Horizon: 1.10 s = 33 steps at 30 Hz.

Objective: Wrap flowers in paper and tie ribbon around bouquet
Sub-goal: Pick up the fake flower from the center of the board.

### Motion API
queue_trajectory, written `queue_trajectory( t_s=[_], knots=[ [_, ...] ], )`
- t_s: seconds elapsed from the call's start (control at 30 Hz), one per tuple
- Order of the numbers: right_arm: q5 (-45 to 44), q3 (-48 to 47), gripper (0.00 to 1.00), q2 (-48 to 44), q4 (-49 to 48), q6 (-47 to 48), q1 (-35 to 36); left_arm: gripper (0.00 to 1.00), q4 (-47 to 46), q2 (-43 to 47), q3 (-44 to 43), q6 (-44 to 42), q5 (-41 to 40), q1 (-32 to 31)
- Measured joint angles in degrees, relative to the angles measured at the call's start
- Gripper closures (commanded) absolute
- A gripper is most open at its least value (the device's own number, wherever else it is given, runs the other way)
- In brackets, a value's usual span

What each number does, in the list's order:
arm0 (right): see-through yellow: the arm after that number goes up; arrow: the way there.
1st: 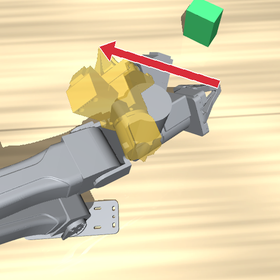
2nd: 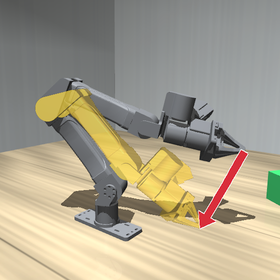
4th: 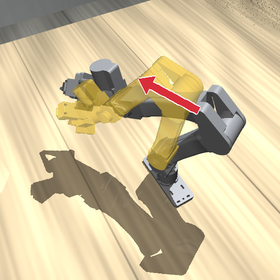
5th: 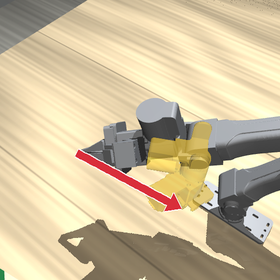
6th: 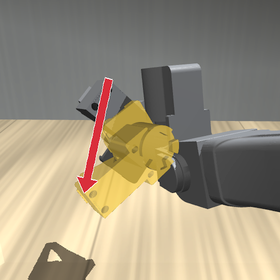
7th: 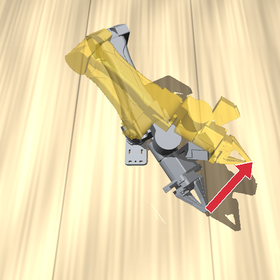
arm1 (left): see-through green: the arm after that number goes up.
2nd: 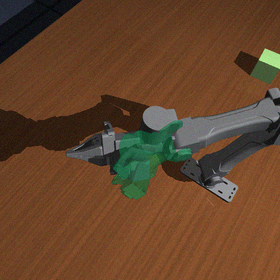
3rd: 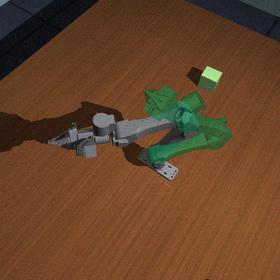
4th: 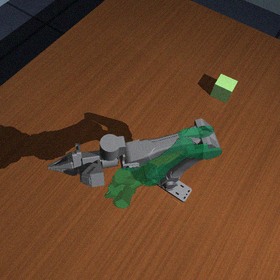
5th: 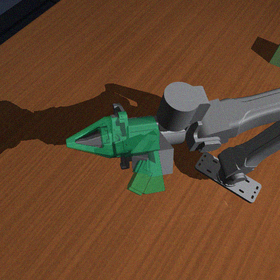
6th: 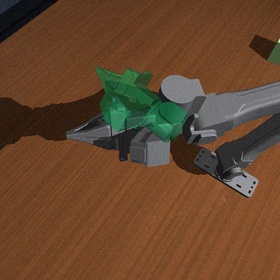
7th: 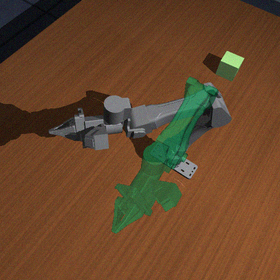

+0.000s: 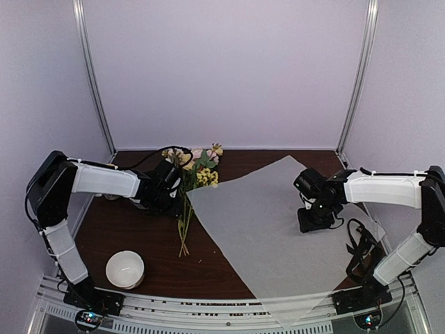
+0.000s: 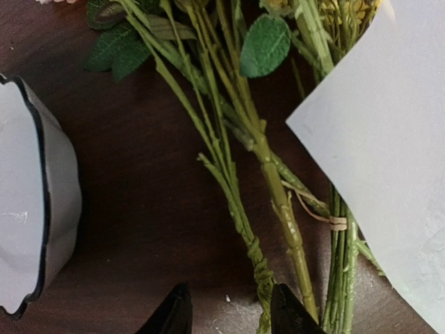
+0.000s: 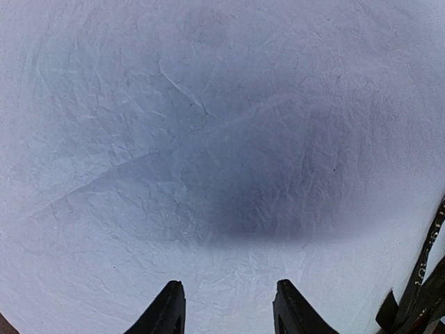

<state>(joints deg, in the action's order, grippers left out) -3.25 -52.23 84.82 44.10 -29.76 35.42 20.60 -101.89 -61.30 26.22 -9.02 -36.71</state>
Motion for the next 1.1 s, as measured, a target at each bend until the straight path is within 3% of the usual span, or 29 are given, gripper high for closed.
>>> queue_trajectory(
  t_s=[0.4,0.5,0.57,0.73,0.9,1.1],
  knots=[
    [-1.62,0.09,0.56,0.13,-0.02,-0.04,1.18,0.66,-1.36,-7.1,-3.91,-0.76,2.03,0.07],
    [-2.36,1.99,0.55,-2.49,0.31,-0.15,1.27,0.78,-1.36,-8.07,-5.14,-0.2,2.4,0.24],
    [-2.89,3.54,0.55,-4.98,0.46,-0.28,1.27,1.0,-1.27,-8.44,-5.62,0.44,2.69,0.42],
    [-3.3,5.97,0.55,-10.45,1.55,-0.66,1.29,1.0,-1.55,-8.31,-5.51,2.34,2.56,1.49],
    [-4.15,5.81,0.55,-12.81,2.36,-0.44,1.33,1.0,-1.73,2.21,1.9,4.15,-0.61,2.16],
    [-4.72,1.57,0.55,-12.11,3.96,-0.04,1.36,1.0,-4.68,17.68,2.54,2.38,-5.31,2.16]
  ],
)
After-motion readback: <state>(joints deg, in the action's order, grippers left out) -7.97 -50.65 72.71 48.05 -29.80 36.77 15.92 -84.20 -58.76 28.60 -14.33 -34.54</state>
